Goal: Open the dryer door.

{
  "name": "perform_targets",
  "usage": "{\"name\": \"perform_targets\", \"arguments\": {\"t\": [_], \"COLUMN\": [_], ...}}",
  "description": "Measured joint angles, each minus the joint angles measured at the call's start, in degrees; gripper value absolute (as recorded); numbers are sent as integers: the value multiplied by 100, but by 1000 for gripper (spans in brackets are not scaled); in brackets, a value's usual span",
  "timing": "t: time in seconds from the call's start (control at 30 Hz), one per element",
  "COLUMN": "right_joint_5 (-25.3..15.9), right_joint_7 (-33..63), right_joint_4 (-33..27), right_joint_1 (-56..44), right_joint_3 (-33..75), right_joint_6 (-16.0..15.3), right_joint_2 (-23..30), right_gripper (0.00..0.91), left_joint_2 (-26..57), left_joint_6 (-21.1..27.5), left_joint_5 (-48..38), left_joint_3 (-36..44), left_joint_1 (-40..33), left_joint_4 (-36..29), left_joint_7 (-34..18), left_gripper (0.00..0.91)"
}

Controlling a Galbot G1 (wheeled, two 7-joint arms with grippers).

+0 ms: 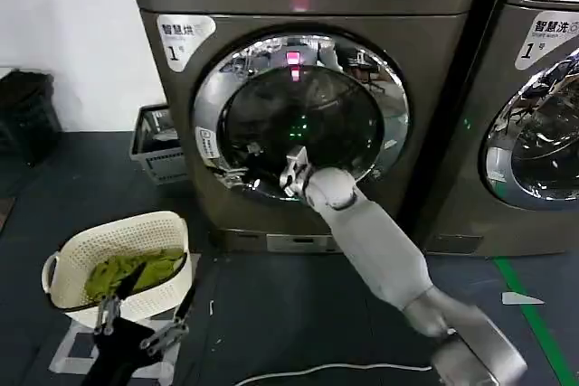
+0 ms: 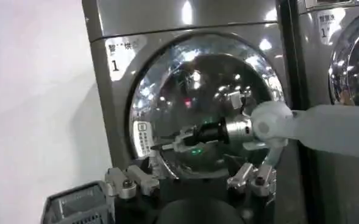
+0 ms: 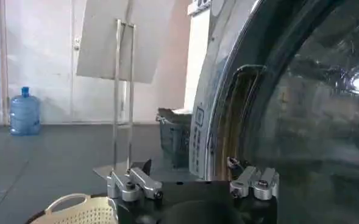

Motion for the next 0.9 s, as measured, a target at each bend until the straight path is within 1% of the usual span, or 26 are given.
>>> {"name": "perform_targets", "arguments": {"t": [0.27,0.37,0.47,0.6,0.7,0.9], "right_joint_5": [1,-1,8,17,23,41], "right_joint_7": [-224,-380,-588,-837,-1097,-1724], "right_joint_4": [-298,-328,-310,-238,-136,105], "right_joint_1": [126,145,148,174,146,74], "right_joint_3": [-3,5,17,2,-18,-71], "right_joint_6": [-47,-83,-132,-197,-273,-275], "right_joint_2": [131,140,139,115,55,-116], "right_gripper": [907,907,907,907,907,907], "left_joint_2": [26,57,77,116,172,417], "left_joint_6": [241,331,476,909,1200,1610], "left_joint_5": [-17,-163,-164,-321,-569,-1103], "left_joint_3": [-4,-40,-48,-108,-195,-482], "left_joint_1": [-80,-130,-166,-231,-354,-743], "left_joint_4": [0,0,0,0,0,-2], "left_joint_7": [220,334,332,279,164,-451], "left_gripper": [907,907,907,907,907,907]}}
